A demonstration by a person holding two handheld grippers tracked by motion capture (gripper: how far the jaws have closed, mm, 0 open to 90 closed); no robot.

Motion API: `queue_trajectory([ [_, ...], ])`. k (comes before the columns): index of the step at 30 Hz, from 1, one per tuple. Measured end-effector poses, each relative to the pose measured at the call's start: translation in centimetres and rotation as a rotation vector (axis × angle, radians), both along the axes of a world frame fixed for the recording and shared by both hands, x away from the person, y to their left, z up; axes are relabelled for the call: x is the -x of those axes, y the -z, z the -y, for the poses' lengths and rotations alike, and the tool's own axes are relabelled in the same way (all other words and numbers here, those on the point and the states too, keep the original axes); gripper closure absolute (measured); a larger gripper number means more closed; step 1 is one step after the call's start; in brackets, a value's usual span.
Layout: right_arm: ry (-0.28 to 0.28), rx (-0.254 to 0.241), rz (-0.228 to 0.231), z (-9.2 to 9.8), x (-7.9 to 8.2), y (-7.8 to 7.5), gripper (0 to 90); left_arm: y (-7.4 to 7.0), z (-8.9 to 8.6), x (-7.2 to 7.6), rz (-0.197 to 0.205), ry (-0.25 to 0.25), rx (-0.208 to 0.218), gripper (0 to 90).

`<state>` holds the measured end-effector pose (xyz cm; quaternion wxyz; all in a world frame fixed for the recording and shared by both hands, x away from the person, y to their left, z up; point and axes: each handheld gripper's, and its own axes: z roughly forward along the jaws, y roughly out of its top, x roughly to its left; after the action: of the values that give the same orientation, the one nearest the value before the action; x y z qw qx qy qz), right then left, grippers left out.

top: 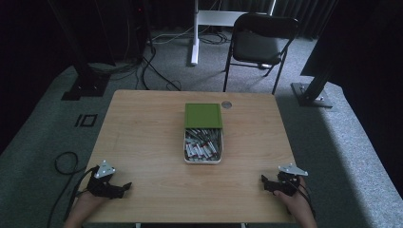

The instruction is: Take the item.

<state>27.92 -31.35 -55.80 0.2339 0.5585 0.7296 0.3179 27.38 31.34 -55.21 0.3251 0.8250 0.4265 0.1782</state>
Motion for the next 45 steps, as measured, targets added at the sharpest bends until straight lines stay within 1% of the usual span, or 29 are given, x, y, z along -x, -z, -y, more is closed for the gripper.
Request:
queue_trajectory([
  [5, 0.0, 0.0, 0.0, 0.0, 0.0, 0.0, 11.4, 0.0, 0.0, 0.0, 0.0, 0.0, 0.0, 1.7],
  [9, 0.01, 0.0, 0.0, -0.1, 0.0, 0.0, 11.4, 0.0, 0.0, 0.0, 0.0, 0.0, 0.0, 1.7],
  [13, 0.035, -0.002, 0.003, -0.2, -0.1, -0.1, 13.9, 0.0, 0.0, 0.0, 0.0, 0.0, 0.0, 1.6],
  [16, 0.047, -0.014, 0.001, -0.2, -0.2, -0.2, 14.2, 0.0, 0.0, 0.0, 0.0, 0.0, 0.0, 1.6],
  [18, 0.053, -0.01, 0.008, -0.3, -0.4, -0.6, 14.2, 0.0, 0.0, 0.0, 0.0, 0.0, 0.0, 1.7],
  [23, 0.043, -0.022, 0.045, -0.6, -0.9, -2.1, 14.2, 0.0, 0.0, 0.0, 0.0, 0.0, 0.0, 1.7],
  [25, 0.04, -0.018, 0.063, -0.7, -1.1, -2.7, 14.3, 0.0, 0.0, 0.0, 0.0, 0.0, 0.0, 1.7],
  [29, 0.032, -0.013, 0.082, -1.1, -1.5, -3.8, 14.4, 0.0, 0.0, 0.0, 0.0, 0.0, 0.0, 1.7],
  [35, 0.022, -0.027, 0.117, -1.6, -2.0, -5.4, 14.5, 0.0, 0.0, 0.0, 0.0, 0.0, 0.0, 1.6],
  [36, 0.022, -0.027, 0.117, -1.6, -2.0, -5.4, 14.5, 0.0, 0.0, 0.0, 0.0, 0.0, 0.0, 1.7],
  [37, 0.02, -0.035, 0.133, -1.8, -2.1, -5.9, 14.5, 0.0, 0.0, 0.0, 0.0, 0.0, 0.0, 1.7],
  [41, 0.006, -0.042, 0.164, -2.3, -2.4, -7.0, 14.5, 0.0, 0.0, 0.0, 0.0, 0.0, 0.0, 1.7],
  [44, -0.006, -0.06, 0.186, -2.7, -2.6, -7.7, 14.5, 0.0, 0.0, 0.0, 0.0, 0.0, 0.0, 1.7],
  [45, -0.009, -0.058, 0.19, -2.9, -2.7, -7.9, 14.5, 0.0, 0.0, 0.0, -0.001, 0.0, 0.0, 1.7],
])
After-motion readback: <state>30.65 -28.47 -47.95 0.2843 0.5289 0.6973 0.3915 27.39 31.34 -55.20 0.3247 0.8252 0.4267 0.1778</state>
